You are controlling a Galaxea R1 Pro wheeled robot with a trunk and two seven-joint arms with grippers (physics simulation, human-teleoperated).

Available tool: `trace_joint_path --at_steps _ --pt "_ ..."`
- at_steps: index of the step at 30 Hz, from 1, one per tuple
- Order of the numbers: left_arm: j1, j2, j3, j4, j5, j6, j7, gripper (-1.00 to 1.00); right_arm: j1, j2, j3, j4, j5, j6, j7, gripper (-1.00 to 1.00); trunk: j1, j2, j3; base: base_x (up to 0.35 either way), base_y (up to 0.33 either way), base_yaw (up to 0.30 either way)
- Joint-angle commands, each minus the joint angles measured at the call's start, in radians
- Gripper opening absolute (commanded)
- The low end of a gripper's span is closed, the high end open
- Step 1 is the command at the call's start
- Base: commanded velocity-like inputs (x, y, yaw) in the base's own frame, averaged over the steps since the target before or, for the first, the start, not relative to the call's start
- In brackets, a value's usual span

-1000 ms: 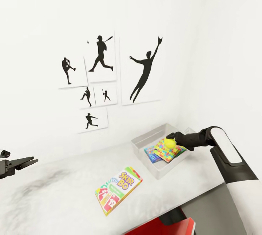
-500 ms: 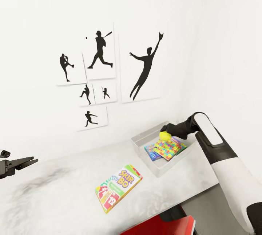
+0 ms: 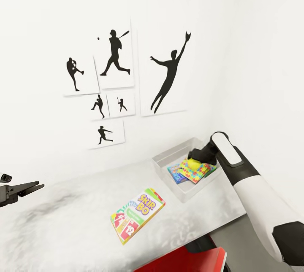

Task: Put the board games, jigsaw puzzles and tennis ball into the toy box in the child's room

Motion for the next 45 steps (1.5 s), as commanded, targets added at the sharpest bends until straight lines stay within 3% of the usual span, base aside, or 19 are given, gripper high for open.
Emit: trace_joint_path --at_steps 1,10,36,45 --pt "-0.001 0.0 0.0 0.0 0.0 0.011 -0.004 1.0 -0.003 0.002 0.004 0.008 -0.007 0.002 -0.013 -1.0 0.001 -0.003 -0.004 0.0 0.0 0.0" --pt "-0.001 0.0 0.0 0.0 0.0 0.011 -0.004 1.0 -0.005 0.017 0.014 0.023 0.002 0.002 -0.015 -1.0 0.001 -0.003 -0.019 0.0 0.0 0.0" --pt "-0.001 0.0 0.001 0.0 0.0 0.011 -0.004 1.0 -0.012 0.018 0.015 0.016 0.002 0.002 -0.015 -1.0 0.001 -0.003 -0.06 0.0 0.0 0.0" --pt "-0.001 0.0 0.001 0.0 0.0 0.011 -0.004 1.0 -0.012 0.017 0.014 0.016 0.002 0.002 -0.014 -1.0 0.001 -0.003 -0.065 0.0 0.0 0.0"
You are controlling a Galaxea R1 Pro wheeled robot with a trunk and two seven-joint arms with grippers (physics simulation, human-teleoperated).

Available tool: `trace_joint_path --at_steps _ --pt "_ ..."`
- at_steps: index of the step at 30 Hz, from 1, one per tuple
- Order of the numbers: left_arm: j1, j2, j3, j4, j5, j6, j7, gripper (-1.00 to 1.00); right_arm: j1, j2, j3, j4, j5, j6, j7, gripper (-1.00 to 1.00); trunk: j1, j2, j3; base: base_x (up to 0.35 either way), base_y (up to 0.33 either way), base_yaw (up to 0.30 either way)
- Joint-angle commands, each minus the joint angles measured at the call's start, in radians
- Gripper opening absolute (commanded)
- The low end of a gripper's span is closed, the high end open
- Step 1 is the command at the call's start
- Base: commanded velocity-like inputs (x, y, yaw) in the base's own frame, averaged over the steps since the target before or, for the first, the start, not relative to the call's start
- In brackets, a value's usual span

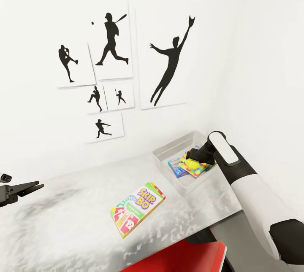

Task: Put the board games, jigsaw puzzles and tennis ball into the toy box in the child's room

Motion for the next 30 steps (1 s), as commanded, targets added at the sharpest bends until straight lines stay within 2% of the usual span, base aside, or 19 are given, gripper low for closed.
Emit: trace_joint_path --at_steps 1,20,21,30 --pt "-0.001 0.0 0.0 0.0 0.0 0.011 -0.004 1.0 -0.001 -0.001 0.003 -0.001 -0.012 0.002 -0.012 -1.0 0.001 -0.002 -0.002 0.0 0.0 0.0" --pt "-0.001 0.0 0.0 0.0 0.0 0.011 -0.004 1.0 -0.001 -0.001 0.003 0.004 -0.014 0.002 -0.005 -1.0 0.001 -0.002 -0.002 0.0 0.0 0.0" --pt "-0.001 0.0 0.0 0.0 0.0 0.011 -0.004 1.0 -0.001 -0.001 0.003 0.004 -0.014 0.002 -0.005 1.0 0.001 -0.002 -0.002 0.0 0.0 0.0" --pt "-0.001 0.0 0.0 0.0 0.0 0.011 -0.004 1.0 -0.001 -0.001 0.003 0.003 -0.014 0.002 -0.004 1.0 0.001 -0.002 -0.002 0.0 0.0 0.0"
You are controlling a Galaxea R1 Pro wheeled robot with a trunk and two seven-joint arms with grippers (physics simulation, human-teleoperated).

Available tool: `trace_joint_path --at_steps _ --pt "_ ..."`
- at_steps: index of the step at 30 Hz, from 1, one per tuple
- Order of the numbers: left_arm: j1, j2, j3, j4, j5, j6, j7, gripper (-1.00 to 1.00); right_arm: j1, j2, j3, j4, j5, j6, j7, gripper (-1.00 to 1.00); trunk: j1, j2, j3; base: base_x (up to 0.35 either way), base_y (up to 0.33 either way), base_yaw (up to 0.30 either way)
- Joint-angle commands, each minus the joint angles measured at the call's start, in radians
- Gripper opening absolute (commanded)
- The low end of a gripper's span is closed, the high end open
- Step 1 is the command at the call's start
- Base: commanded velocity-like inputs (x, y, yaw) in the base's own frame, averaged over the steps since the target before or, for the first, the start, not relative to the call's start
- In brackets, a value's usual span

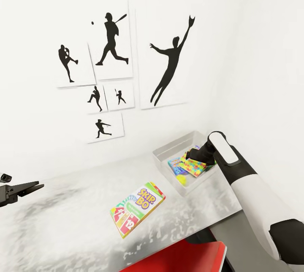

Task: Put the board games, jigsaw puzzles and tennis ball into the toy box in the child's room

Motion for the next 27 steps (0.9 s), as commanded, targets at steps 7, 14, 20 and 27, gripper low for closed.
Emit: trace_joint_path --at_steps 7,14,20,27 --pt "-0.001 0.0 0.0 0.0 0.0 0.011 -0.004 1.0 -0.001 -0.001 0.002 -0.003 -0.009 0.003 -0.01 1.0 0.001 -0.002 -0.002 0.0 0.0 0.0" --pt "-0.001 0.0 0.0 0.0 0.0 0.011 -0.004 1.0 -0.001 0.0 0.002 -0.003 -0.009 0.003 -0.009 1.0 0.001 -0.002 -0.002 0.0 0.0 0.0" --pt "-0.001 0.0 0.0 0.0 0.0 0.011 -0.004 1.0 -0.001 -0.001 0.002 -0.003 -0.009 0.003 -0.009 1.0 0.001 -0.002 -0.002 0.0 0.0 0.0" --pt "-0.001 0.0 0.0 0.0 0.0 0.011 -0.004 1.0 -0.001 0.0 0.003 0.001 -0.012 0.003 -0.009 1.0 0.001 -0.002 -0.002 0.0 0.0 0.0"
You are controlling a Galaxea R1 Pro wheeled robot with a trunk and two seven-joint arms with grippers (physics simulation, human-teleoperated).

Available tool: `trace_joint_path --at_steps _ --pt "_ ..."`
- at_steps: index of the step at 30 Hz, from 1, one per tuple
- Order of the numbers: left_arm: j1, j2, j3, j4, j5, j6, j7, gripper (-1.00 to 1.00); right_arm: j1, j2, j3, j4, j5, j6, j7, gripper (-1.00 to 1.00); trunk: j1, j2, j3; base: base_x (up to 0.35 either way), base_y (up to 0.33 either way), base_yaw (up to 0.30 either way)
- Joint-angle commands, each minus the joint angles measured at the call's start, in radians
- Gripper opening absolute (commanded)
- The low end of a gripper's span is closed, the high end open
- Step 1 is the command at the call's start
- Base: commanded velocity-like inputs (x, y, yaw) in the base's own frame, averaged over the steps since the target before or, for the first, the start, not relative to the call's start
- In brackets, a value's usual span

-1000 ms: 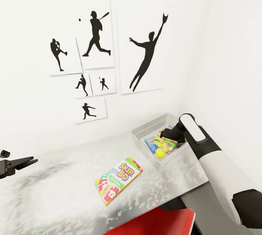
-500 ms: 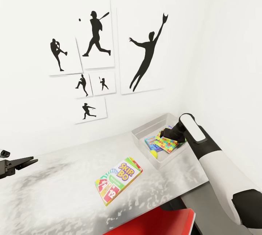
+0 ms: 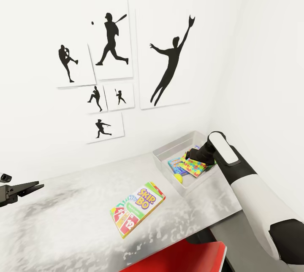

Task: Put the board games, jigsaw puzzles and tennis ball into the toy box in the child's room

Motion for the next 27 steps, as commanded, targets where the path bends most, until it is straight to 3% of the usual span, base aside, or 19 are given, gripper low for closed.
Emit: trace_joint_path --at_steps 1,13,22,27 --pt "-0.001 0.0 0.0 0.0 0.0 0.011 -0.004 1.0 -0.001 -0.001 0.003 0.0 -0.009 0.003 -0.01 1.0 0.001 -0.002 -0.002 0.0 0.0 0.0" --pt "-0.001 0.0 0.0 0.0 0.0 0.011 -0.004 1.0 -0.001 -0.003 0.003 -0.001 -0.01 0.003 0.03 1.0 0.001 -0.002 0.002 0.0 0.0 -0.019" --pt "-0.001 0.001 0.0 0.0 0.0 0.011 -0.004 1.0 -0.001 -0.019 -0.012 -0.004 -0.014 0.003 0.195 1.0 0.001 -0.002 0.016 0.0 0.0 -0.127" --pt "-0.001 0.001 0.0 0.0 0.0 0.011 -0.004 1.0 -0.001 -0.026 -0.046 -0.004 -0.016 0.003 0.268 1.0 0.001 -0.002 0.023 0.0 0.0 -0.163"
